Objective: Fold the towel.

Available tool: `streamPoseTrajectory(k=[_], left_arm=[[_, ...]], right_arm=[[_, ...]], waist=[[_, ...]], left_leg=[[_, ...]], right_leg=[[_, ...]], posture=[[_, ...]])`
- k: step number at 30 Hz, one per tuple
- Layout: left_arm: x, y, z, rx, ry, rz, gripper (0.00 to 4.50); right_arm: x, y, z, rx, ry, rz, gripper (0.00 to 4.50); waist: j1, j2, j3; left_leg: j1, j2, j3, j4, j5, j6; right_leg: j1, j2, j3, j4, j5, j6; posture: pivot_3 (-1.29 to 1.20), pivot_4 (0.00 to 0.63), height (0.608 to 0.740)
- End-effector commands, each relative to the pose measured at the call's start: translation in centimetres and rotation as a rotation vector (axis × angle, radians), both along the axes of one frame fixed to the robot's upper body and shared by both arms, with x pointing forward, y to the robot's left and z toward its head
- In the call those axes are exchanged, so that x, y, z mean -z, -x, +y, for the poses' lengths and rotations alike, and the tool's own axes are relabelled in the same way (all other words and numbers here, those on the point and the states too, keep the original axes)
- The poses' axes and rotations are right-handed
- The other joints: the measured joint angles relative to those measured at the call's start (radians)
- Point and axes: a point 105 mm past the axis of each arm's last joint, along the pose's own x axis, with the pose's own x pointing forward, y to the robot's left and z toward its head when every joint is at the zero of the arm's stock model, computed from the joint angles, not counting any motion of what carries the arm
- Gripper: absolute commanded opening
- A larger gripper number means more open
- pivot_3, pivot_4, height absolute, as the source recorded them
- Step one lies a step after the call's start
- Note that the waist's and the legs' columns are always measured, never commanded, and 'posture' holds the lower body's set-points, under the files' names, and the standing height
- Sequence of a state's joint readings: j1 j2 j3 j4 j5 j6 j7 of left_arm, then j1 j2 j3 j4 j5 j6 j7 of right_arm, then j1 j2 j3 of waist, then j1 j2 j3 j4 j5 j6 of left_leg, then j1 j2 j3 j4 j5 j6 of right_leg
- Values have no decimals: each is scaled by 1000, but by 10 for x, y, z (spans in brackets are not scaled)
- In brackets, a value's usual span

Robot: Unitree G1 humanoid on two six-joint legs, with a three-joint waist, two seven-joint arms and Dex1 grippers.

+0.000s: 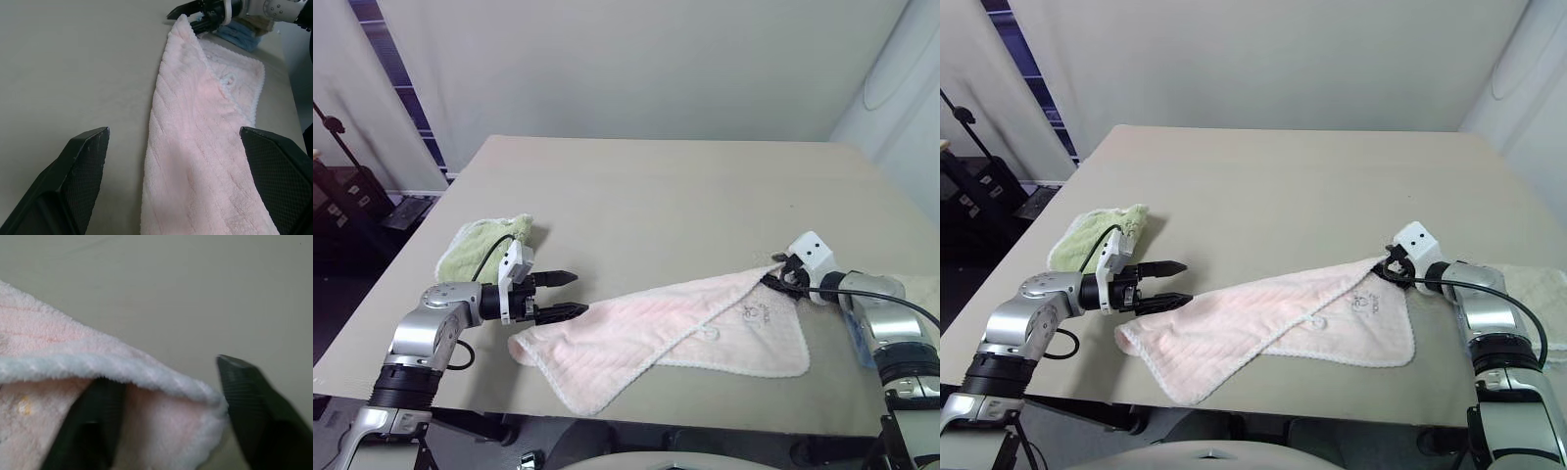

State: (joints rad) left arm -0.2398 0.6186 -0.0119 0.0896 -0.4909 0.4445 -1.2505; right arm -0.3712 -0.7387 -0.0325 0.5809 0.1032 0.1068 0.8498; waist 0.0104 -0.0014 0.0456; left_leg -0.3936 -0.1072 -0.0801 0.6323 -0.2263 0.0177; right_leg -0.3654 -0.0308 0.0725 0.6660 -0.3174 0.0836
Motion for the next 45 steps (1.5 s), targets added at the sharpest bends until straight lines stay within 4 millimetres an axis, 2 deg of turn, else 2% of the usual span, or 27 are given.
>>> streamPoseTrajectory(k=[1,5,6,8,11,14,17,22,25,32,38,45], left_arm=[[-14,-3,1,1,12,-64,4500],[-16,-5,3,1,12,-65,4500],[-18,-5,3,1,13,-66,4500],[-20,-6,4,3,18,-68,4500],[-23,-7,3,13,19,-75,4500],[-26,-8,-3,38,22,-86,4500],[-23,-9,-9,69,4,-102,4500],[-27,-15,-21,94,24,-134,4500],[-40,-20,-38,121,65,-186,4500],[-53,-15,-66,209,117,-208,4500],[-45,-7,-98,324,107,-211,4500],[-21,6,-133,515,11,-182,4500]], right_arm=[[-22,-5,-3,22,-40,-76,1753],[-37,-3,0,22,-95,-124,223],[-43,-2,1,20,-118,-140,32],[-65,-1,6,21,-200,-196,32],[-110,-3,15,42,-397,-283,32],[-149,-7,26,47,-518,-359,32],[-173,-14,40,54,-572,-407,32],[-185,-37,51,151,-590,-445,32],[-201,-61,55,253,-624,-488,32],[-212,-91,44,448,-603,-531,32],[-202,-107,35,558,-525,-519,32],[-191,-113,29,648,-550,-469,32]], waist=[[-1,0,0],[0,0,0],[0,0,0],[1,1,1],[0,1,1],[-1,2,1],[0,2,1],[1,1,1],[0,1,1],[-1,1,1],[-7,1,1],[-26,1,1]], left_leg=[[0,0,0,0,0,0],[0,0,0,-1,0,0],[0,0,0,-1,0,0],[0,0,0,-2,0,0],[-1,0,0,-1,0,0],[-1,0,0,-1,0,0],[-1,0,0,-2,0,0],[-4,0,0,-2,0,0],[-10,0,0,-1,1,2],[-15,0,0,-4,3,1],[-16,-1,0,-3,3,0],[-16,0,0,-2,5,-2]], right_leg=[[0,0,0,0,0,0],[-1,0,0,0,0,0],[-1,0,0,0,0,0],[-1,0,0,0,0,0],[-1,0,0,0,0,0],[-1,0,1,0,0,0],[-1,0,1,0,0,0],[-4,0,1,-2,0,0],[-10,0,0,-1,0,0],[-19,1,0,2,3,4],[-21,1,0,4,3,4],[-20,1,1,9,4,4]], posture=[[0,0,731],[0,0,731],[0,0,731],[0,0,731],[0,0,731],[0,0,731],[0,0,731],[0,0,731],[0,0,731],[0,0,731],[0,0,731],[0,0,731]])
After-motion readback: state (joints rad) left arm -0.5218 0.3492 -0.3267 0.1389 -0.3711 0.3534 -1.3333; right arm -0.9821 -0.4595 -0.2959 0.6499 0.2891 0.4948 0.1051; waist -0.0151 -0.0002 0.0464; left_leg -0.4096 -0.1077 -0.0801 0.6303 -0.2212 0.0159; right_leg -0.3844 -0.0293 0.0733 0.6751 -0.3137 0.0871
